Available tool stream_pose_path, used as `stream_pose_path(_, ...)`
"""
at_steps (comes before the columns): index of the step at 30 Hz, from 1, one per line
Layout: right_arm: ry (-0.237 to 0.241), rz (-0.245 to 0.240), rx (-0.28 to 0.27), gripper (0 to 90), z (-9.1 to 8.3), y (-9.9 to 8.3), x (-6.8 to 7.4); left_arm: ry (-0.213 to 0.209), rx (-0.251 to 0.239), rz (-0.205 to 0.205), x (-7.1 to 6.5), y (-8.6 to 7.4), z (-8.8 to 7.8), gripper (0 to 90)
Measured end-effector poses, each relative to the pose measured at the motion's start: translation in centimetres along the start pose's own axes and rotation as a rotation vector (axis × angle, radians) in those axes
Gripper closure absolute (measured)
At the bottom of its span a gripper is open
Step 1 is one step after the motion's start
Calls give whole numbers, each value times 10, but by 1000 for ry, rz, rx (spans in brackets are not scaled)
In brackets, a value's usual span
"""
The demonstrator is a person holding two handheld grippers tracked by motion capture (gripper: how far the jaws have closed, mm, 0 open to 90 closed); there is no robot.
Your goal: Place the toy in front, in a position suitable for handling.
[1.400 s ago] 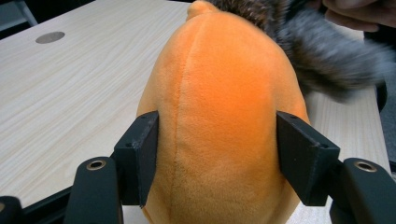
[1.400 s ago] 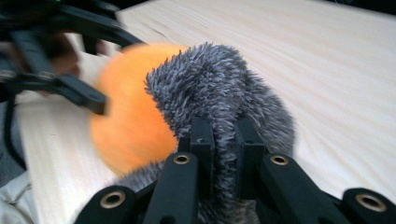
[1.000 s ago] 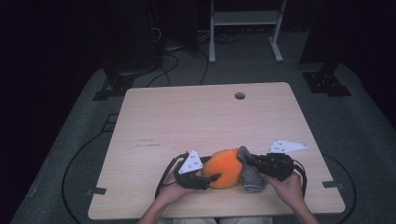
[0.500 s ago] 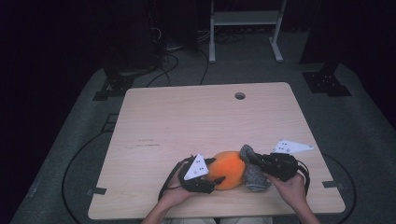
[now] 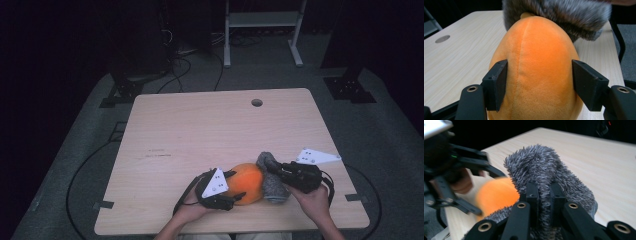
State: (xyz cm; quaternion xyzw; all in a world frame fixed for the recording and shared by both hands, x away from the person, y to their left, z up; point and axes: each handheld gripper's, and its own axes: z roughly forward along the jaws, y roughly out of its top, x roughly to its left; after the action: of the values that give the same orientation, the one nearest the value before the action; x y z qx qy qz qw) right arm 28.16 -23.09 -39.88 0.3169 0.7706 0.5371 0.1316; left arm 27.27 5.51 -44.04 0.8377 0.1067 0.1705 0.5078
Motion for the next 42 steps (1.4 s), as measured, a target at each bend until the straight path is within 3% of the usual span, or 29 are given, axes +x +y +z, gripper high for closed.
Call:
stream_pose_path(3, 3, -38, 32, 809, 8, 1, 5, -1, 0, -1, 0, -1, -1, 320)
stream_pose_path(6, -13, 36, 72, 808, 11, -9, -13, -9, -6, -16, 1, -1, -1, 319)
stream_pose_path(9, -44, 56, 69, 808, 3, -9, -18, -10, -7, -12, 1, 0, 1, 311)
stream_pose_path(12, -13, 0, 19, 809, -3, -1, -5, -9, -12, -3, -2, 1, 2, 311)
stream_pose_path(15, -13, -29, 57, 808, 5, -1, -3, -8, -8, 4, -3, 1, 1, 311)
stream_pose_path(19, -54, 36, 99, 809, 4, -9, -18, -12, -12, -16, 0, 1, 1, 307)
stream_pose_path(23, -12, 9, 38, 809, -4, 0, -3, -8, -12, -14, -1, 2, 2, 306)
stream_pose_path(27, 11, -42, 70, 809, 5, 2, 9, -5, -9, -10, -2, 1, 2, 305)
stream_pose_path(31, -32, 23, 99, 809, 4, -6, -8, -5, -9, -25, -1, 2, 2, 301)
stream_pose_path(33, -34, 32, 74, 808, -1, -4, -7, -5, -13, -29, -1, 3, 2, 292)
stream_pose_path(35, -3, 4, 37, 808, -4, 2, 4, -5, -16, -31, -1, 3, 4, 292)
stream_pose_path(37, 11, -37, 43, 809, -1, 6, 14, -22, -20, -33, -1, 4, 4, 273)
stream_pose_path(39, 14, -70, 82, 809, 8, 5, 19, -67, -41, -64, 5, 5, -1, 201)
stream_pose_path(42, 48, -62, 84, 808, 10, 1, 19, -55, -59, -131, 18, 4, -8, 101)
